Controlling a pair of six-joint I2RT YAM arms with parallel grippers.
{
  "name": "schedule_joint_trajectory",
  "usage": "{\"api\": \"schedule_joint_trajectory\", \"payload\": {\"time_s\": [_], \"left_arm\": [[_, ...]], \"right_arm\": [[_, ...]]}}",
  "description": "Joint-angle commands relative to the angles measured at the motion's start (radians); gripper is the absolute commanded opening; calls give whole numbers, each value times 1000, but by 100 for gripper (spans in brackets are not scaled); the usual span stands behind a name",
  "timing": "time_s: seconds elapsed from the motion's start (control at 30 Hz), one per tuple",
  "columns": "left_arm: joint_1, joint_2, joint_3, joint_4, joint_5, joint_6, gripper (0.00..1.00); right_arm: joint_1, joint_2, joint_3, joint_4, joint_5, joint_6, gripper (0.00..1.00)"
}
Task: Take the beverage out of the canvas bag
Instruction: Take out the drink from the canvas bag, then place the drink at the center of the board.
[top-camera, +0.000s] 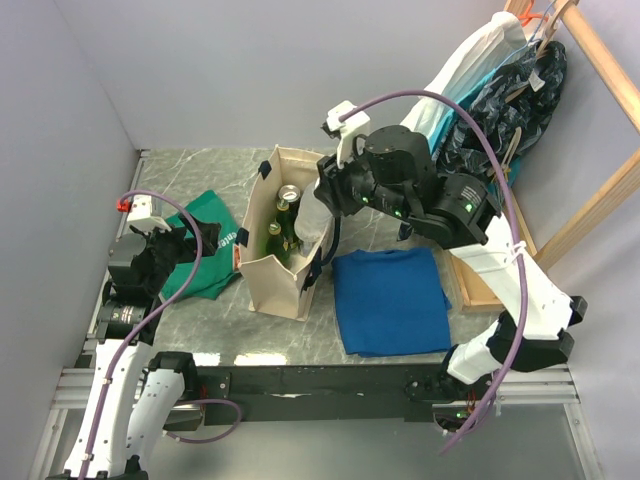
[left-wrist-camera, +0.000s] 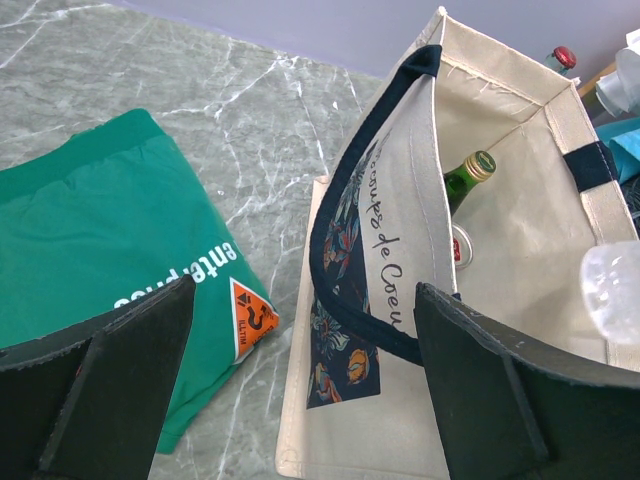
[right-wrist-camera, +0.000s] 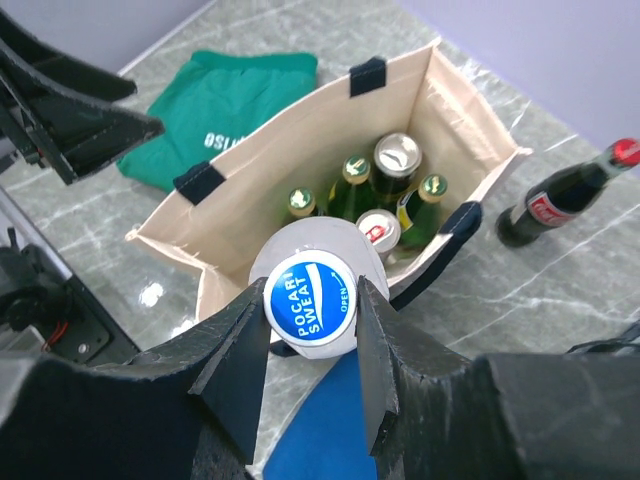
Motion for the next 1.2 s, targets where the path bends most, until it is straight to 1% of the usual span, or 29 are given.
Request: {"api": "schedule_joint_trajectory", "payload": {"time_s": [0.0, 0.23, 0.47, 0.57, 0.6, 0.67, 0.8, 1.17], "left_arm": [[1, -1, 19, 22, 17, 17, 96], [0, -5, 19, 20, 14, 17, 96], [1, -13, 19, 16, 7, 17, 96], [1, -18, 19, 14, 2, 15, 96], [1, -19, 19, 14, -3, 17, 96], [1, -19, 19, 14, -9, 17, 96], [1, -18, 20, 14, -6, 17, 96], [1, -19, 21, 10, -20, 17, 96]], "right_arm": [[0, -111, 30, 232, 63, -27, 0], [0, -128, 39, 253, 89, -27, 0], [-2, -159, 7, 284, 177, -72, 0], [-3, -147, -7, 292, 238, -89, 0], [-6, -139, -9, 295, 291, -93, 0], [-23, -111, -15, 300, 339, -95, 0], [-81, -76, -32, 299, 347, -78, 0], [-272, -108, -199, 408, 247, -38, 0]]}}
